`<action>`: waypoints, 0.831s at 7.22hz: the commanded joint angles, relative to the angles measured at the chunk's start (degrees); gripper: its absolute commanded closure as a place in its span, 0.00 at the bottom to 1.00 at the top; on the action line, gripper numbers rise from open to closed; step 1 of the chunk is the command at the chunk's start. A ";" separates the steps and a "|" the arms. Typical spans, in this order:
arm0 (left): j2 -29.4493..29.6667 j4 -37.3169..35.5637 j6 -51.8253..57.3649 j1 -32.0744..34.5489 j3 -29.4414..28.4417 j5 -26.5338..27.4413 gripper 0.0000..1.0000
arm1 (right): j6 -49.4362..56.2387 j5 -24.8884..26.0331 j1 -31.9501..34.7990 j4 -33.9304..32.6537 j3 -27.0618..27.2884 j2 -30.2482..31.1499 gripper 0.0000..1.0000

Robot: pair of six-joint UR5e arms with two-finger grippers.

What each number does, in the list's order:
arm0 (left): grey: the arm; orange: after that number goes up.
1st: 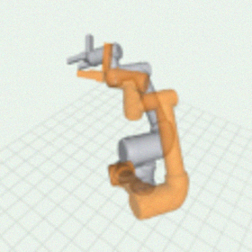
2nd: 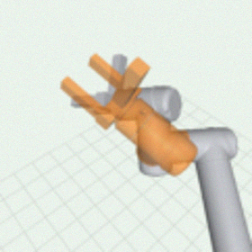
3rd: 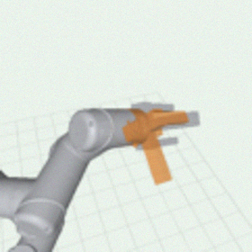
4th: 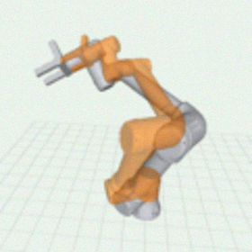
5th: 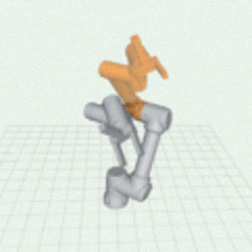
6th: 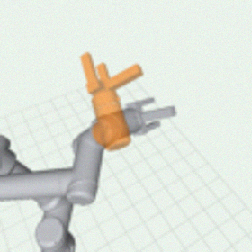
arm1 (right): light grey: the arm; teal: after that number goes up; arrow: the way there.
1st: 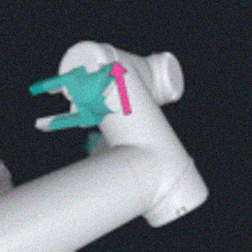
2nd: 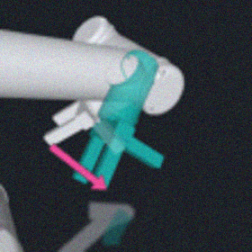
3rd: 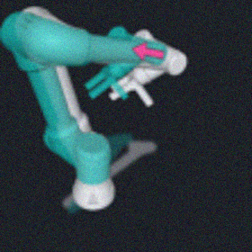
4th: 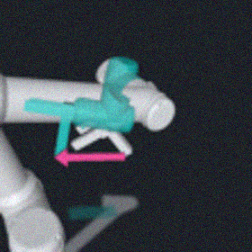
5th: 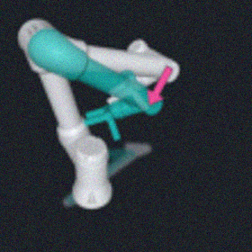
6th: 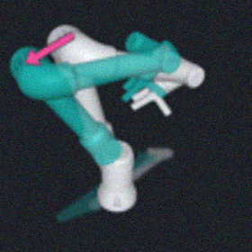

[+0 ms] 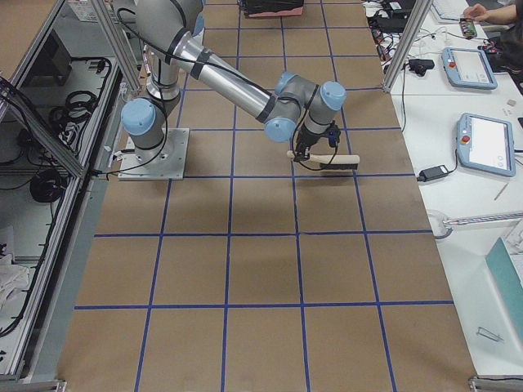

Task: Sweep and dump trash into bin
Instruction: 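Tip the dustpan over the trash bag with the left gripper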

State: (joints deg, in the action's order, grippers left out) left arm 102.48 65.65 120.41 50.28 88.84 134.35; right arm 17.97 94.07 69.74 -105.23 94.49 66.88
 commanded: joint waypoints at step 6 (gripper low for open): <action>-4.39 16.07 -12.86 5.76 -4.82 -38.77 1.00 | 0.40 0.24 -0.04 0.47 1.14 0.00 1.00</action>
State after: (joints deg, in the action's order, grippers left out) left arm 98.07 78.52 114.27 52.96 83.64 102.89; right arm 18.39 94.14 69.70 -104.86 95.60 66.88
